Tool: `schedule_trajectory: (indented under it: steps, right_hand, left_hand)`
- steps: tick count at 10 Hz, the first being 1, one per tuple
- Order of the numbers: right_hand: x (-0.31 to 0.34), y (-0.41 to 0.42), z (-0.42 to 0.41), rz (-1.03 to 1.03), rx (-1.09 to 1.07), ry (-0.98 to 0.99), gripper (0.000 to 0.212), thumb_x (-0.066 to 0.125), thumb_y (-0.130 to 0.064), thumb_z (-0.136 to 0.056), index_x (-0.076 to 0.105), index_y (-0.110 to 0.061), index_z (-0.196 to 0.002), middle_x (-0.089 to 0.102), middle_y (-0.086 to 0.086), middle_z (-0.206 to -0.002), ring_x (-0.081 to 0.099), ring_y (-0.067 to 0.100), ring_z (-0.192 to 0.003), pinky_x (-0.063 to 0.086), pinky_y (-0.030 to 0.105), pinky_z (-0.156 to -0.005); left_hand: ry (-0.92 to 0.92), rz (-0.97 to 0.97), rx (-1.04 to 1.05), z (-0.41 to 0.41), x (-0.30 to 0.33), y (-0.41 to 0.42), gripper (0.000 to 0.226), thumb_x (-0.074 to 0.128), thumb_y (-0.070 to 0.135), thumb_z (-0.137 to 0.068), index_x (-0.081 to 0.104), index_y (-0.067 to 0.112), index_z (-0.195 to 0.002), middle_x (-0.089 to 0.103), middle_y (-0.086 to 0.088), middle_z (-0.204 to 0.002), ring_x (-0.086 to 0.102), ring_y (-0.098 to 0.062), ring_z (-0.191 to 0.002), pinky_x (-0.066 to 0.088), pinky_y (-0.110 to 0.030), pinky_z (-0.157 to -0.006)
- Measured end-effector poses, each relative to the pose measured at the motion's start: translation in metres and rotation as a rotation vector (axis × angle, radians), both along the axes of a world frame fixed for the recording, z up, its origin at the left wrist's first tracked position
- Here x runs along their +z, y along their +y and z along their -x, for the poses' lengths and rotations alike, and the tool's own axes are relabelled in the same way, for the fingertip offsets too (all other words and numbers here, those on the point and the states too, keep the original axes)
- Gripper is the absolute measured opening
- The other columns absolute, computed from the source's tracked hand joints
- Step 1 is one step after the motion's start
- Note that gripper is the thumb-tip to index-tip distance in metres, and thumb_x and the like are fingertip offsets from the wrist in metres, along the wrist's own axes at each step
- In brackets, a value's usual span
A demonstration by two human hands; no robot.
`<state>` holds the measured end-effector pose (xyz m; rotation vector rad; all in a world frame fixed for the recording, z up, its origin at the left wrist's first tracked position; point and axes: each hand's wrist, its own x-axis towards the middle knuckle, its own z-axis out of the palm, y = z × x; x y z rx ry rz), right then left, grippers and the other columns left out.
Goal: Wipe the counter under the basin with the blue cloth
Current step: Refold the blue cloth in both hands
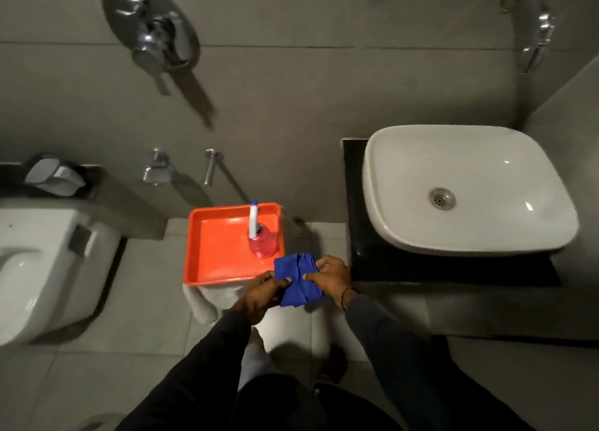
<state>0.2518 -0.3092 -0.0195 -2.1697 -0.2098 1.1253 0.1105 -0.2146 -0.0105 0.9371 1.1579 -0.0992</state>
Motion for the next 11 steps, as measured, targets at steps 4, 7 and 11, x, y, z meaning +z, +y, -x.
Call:
schedule_trajectory:
  steps: [4,7,11]
  right_hand:
    - [-0.056,0.172,0.117,0.043,-0.103,0.235,0.017,0.079,-0.004,-0.083,0.062,-0.005,-0.08,0.063,0.017,-0.087,0.058,0.023,-0.083,0.057,0.057,-0.093]
    - [-0.115,0.223,0.116,0.121,-0.259,0.436,0.022,0.068,-0.01,-0.091,0.058,-0.023,-0.076,0.062,0.004,-0.092,0.06,0.02,-0.081,0.056,0.042,-0.083]
    - [-0.071,0.147,0.084,0.092,-0.116,-0.085,0.014,0.063,0.003,-0.083,0.075,-0.004,-0.08,0.075,0.021,-0.087,0.073,0.037,-0.09,0.058,0.045,-0.087]
  left_hand:
    - [0.436,-0.448,-0.269,0.081,-0.056,0.19,0.025,0.074,0.015,-0.085,0.07,0.002,-0.106,0.073,-0.021,-0.106,0.069,-0.03,-0.1,0.054,-0.038,-0.091]
    - [0.355,-0.668,-0.801,0.048,-0.114,0.267,0.04,0.064,0.014,-0.09,0.062,0.001,-0.127,0.067,-0.022,-0.129,0.064,-0.039,-0.119,0.052,-0.041,-0.1]
    - [0.36,-0.798,-0.879,0.037,-0.061,0.27,0.053,0.062,0.018,-0.094,0.05,0.0,-0.143,0.053,-0.023,-0.145,0.05,-0.039,-0.135,0.04,-0.043,-0.114]
